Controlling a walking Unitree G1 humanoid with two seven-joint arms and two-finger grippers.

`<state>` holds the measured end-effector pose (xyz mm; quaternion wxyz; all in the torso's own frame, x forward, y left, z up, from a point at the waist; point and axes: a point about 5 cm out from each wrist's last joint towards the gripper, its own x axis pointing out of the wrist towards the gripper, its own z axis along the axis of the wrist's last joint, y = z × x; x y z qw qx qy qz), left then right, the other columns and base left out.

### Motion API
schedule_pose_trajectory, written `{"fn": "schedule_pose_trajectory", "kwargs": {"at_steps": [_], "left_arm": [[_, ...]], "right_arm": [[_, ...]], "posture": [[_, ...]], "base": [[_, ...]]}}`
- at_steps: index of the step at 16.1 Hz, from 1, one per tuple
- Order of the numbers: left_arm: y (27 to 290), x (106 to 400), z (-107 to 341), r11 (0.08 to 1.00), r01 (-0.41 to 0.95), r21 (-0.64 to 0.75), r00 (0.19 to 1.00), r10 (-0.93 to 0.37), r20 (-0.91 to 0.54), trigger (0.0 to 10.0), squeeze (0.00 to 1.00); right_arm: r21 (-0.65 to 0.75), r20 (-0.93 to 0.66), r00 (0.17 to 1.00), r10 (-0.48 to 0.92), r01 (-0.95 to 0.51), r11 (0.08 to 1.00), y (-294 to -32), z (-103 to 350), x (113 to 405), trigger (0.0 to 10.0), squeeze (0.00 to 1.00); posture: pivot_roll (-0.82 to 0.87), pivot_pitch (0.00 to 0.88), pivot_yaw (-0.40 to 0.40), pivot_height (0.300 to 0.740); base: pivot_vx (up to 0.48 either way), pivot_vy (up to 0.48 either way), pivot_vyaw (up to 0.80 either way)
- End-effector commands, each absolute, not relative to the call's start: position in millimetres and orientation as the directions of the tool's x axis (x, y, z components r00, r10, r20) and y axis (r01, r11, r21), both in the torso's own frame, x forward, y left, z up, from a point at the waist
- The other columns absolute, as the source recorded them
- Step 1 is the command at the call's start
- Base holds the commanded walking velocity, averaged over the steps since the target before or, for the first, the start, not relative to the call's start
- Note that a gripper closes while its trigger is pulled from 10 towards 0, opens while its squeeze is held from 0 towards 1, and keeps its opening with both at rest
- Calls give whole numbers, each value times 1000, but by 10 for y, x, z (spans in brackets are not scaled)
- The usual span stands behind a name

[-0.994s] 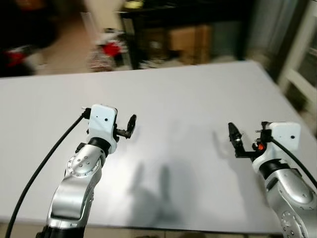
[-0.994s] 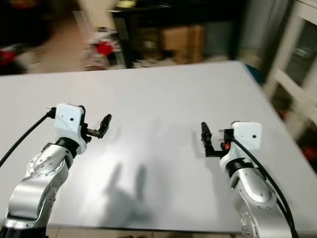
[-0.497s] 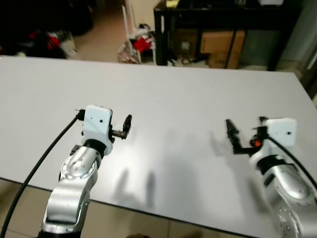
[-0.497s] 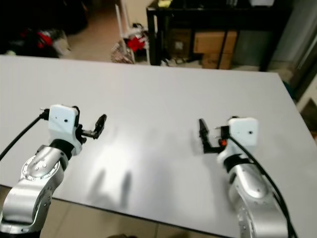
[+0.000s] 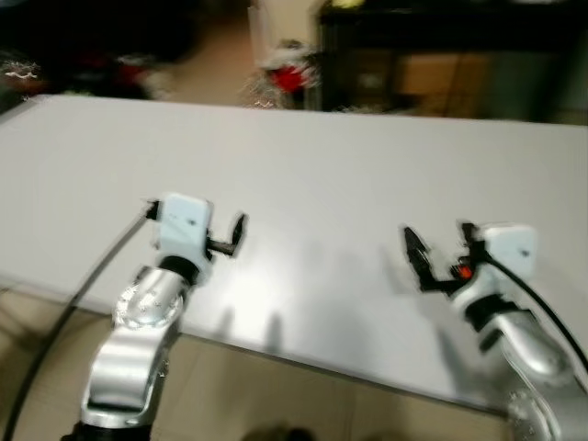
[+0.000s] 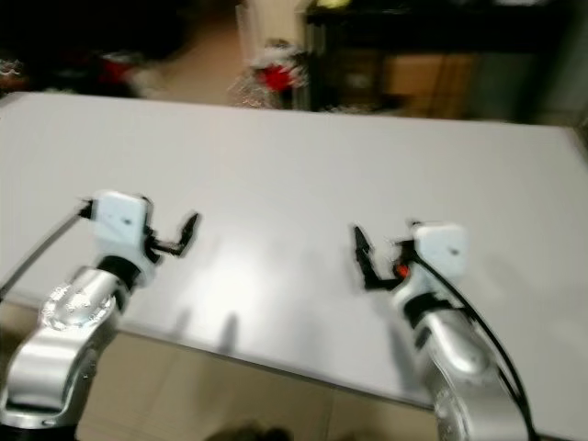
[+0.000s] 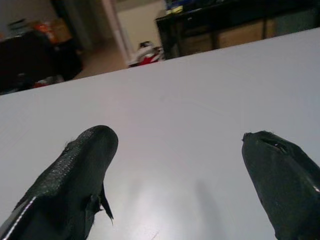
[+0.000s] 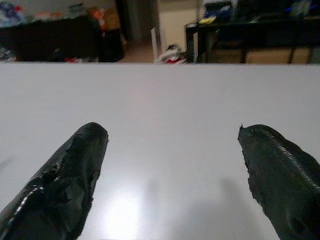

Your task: Setting the table

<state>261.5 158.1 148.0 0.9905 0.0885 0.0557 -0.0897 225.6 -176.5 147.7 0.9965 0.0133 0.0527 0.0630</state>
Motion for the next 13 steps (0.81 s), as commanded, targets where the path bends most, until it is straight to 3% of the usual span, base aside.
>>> {"fn": "schedule_pose_trajectory", "kwargs": {"at_steps": [1, 13], "left_arm": [[1613, 2652, 1545, 967, 174, 187, 982, -156, -108, 10000, 0], [1650, 2660, 1538, 972, 127, 197, 988, -107, -107, 10000, 0]], "right_arm": [[31, -65, 988, 138, -137, 990, -1725, 1552, 2263, 10000, 0], [14, -55, 984, 170, -169, 985, -1728, 1600, 2436, 10000, 0]], "posture": [[-32, 0, 90, 740], [4, 0, 38, 740]], "base": [[0, 375, 594], [0, 382, 599]]}}
